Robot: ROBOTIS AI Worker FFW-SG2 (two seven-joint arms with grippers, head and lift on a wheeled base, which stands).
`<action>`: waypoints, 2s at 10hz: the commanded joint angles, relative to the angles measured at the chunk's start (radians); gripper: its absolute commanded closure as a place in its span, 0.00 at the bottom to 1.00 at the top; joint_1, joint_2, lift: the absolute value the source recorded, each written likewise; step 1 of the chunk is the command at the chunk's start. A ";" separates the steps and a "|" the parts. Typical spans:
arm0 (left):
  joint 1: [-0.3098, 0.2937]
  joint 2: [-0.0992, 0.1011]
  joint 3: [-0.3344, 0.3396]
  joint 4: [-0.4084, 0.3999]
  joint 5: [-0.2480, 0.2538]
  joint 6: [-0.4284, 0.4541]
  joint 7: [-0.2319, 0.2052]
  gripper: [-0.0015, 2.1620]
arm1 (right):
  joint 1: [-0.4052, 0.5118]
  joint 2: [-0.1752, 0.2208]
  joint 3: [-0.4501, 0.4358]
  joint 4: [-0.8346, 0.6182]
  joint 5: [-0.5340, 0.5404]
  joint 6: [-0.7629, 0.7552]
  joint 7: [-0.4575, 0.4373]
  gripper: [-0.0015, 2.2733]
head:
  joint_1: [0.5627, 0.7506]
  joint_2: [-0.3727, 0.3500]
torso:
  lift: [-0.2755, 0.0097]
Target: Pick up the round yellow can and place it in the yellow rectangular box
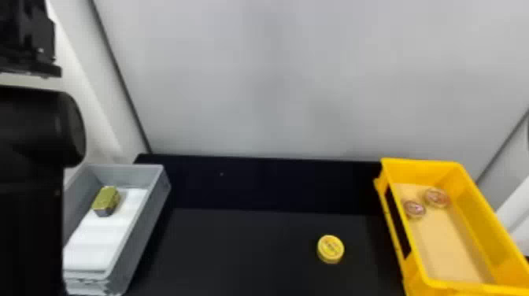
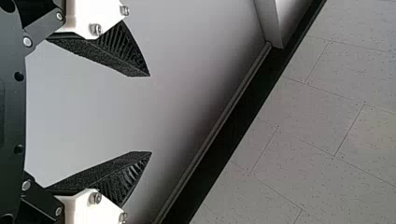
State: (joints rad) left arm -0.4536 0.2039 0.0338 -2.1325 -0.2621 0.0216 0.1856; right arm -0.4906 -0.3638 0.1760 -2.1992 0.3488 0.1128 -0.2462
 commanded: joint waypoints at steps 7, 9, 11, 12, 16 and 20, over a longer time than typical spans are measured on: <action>-0.005 -0.001 -0.002 0.002 0.001 -0.003 -0.001 0.12 | -0.011 -0.009 0.020 0.003 0.000 -0.002 -0.024 0.03 | 0.53 0.59 | 0.93; -0.007 0.000 -0.005 0.002 0.001 -0.003 -0.001 0.12 | -0.017 -0.010 0.020 0.003 0.000 -0.004 -0.019 0.03 | 0.53 0.59 | 0.93; -0.005 0.000 -0.008 0.002 0.003 -0.005 -0.003 0.12 | -0.025 -0.014 0.025 0.006 -0.045 0.047 -0.019 0.03 | 0.53 0.59 | 0.93; -0.005 0.000 -0.011 0.002 0.003 -0.005 -0.003 0.12 | -0.028 -0.014 0.016 0.021 -0.111 0.090 -0.024 0.03 | 0.53 0.59 | 0.93; -0.013 -0.001 -0.022 -0.004 0.007 0.009 -0.009 0.12 | -0.040 0.026 -0.059 0.095 -0.584 0.590 -0.151 0.04 | 0.53 0.59 | 0.93; -0.022 -0.004 -0.029 -0.020 0.009 0.046 -0.024 0.12 | -0.077 0.117 -0.205 0.263 -0.697 1.121 0.102 0.05 | 0.53 0.59 | 0.93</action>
State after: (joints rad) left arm -0.4725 0.1996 0.0054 -2.1455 -0.2533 0.0555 0.1632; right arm -0.5501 -0.2528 0.0015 -2.0113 -0.3090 1.0876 -0.2071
